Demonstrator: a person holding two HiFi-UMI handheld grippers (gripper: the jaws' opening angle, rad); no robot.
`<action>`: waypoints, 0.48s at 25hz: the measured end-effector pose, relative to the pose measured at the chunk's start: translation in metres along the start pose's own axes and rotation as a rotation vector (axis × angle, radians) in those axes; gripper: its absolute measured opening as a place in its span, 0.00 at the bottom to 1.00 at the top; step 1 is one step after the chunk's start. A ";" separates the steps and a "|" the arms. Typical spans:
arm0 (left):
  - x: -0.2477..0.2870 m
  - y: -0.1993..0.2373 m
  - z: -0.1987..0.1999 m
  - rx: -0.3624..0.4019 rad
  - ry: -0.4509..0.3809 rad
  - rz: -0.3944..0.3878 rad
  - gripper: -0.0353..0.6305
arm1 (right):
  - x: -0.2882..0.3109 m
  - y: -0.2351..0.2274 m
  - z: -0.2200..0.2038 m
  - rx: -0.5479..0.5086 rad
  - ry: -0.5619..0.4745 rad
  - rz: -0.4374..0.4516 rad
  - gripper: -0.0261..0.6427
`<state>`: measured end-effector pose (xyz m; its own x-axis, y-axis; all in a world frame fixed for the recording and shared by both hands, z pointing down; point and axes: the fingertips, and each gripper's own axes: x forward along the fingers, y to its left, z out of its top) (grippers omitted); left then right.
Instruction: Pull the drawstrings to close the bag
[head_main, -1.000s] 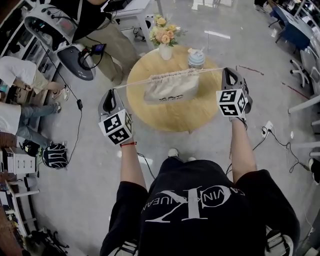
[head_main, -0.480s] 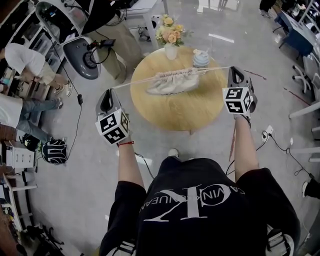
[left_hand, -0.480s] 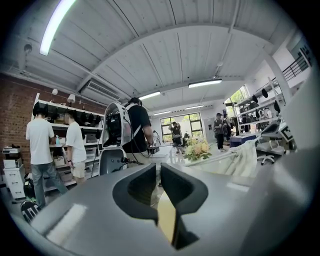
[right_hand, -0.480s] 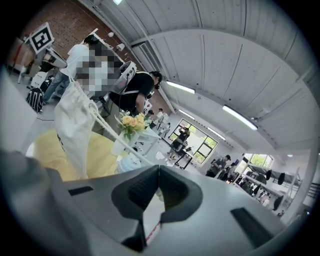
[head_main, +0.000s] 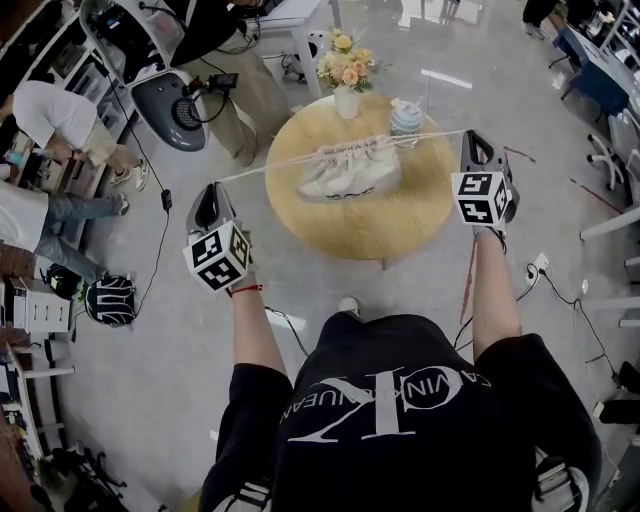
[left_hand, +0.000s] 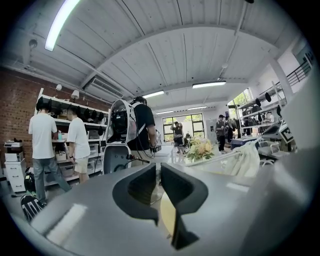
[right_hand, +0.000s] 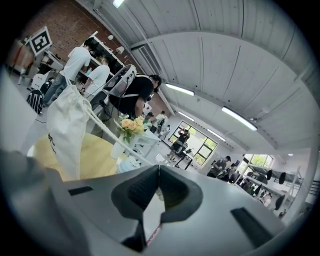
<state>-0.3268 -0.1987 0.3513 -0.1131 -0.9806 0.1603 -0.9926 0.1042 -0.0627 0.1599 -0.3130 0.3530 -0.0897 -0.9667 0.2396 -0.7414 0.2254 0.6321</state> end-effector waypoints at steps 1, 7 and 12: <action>0.000 0.001 0.000 -0.001 0.000 0.001 0.11 | 0.001 0.000 -0.001 0.006 0.000 0.002 0.07; 0.001 -0.005 0.007 0.046 -0.016 0.007 0.11 | 0.001 -0.003 0.002 0.035 -0.002 -0.007 0.07; 0.010 -0.015 0.030 0.044 -0.063 0.022 0.11 | 0.005 -0.005 0.019 0.040 -0.026 -0.021 0.07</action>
<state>-0.3113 -0.2150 0.3242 -0.1309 -0.9867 0.0960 -0.9867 0.1202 -0.1094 0.1507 -0.3210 0.3366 -0.0903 -0.9742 0.2067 -0.7696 0.2000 0.6064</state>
